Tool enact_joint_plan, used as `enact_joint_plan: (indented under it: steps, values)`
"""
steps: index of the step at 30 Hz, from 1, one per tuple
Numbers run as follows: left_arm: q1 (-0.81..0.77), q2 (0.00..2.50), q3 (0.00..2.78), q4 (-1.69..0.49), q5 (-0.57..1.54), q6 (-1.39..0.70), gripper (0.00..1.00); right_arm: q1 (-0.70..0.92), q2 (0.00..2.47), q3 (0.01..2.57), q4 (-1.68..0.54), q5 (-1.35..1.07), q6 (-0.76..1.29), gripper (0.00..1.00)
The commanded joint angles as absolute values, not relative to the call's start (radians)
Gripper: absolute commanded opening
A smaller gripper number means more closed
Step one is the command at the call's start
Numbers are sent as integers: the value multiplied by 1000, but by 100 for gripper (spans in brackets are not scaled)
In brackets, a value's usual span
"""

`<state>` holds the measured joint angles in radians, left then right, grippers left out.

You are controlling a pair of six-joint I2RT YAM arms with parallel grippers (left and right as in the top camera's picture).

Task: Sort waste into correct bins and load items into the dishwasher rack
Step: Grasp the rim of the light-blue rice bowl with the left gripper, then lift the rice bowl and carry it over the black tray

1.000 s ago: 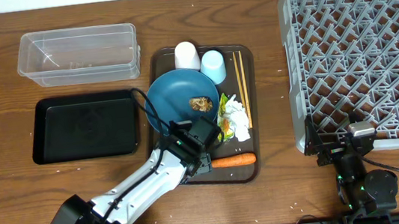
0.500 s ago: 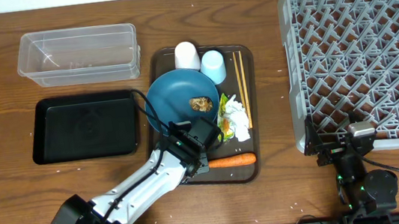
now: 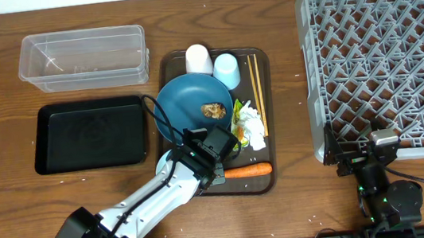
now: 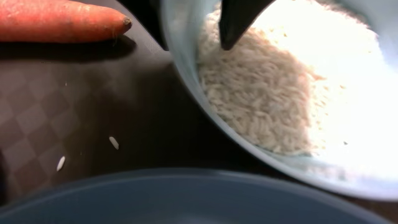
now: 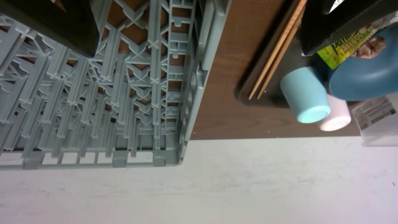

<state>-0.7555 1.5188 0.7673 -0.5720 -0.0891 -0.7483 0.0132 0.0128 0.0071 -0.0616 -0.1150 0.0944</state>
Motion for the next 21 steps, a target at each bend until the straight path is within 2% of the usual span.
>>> enact_joint_plan:
  steps: [1,5,8,21]
  values:
    - [-757,1526,767,-573,-106,-742,20,3,13,6,-65,-112,88,99]
    - [-757,1526,767,-573,-106,-742,19,3,13,6,-65,-111,88,99]
    - [-757,1526,767,-574,-106,-742,7,3,13,6,-65,-112,88,99]
    - [-757,1526,767,-574,-106,-742,6,3,13,6,-65,-112,88,99]
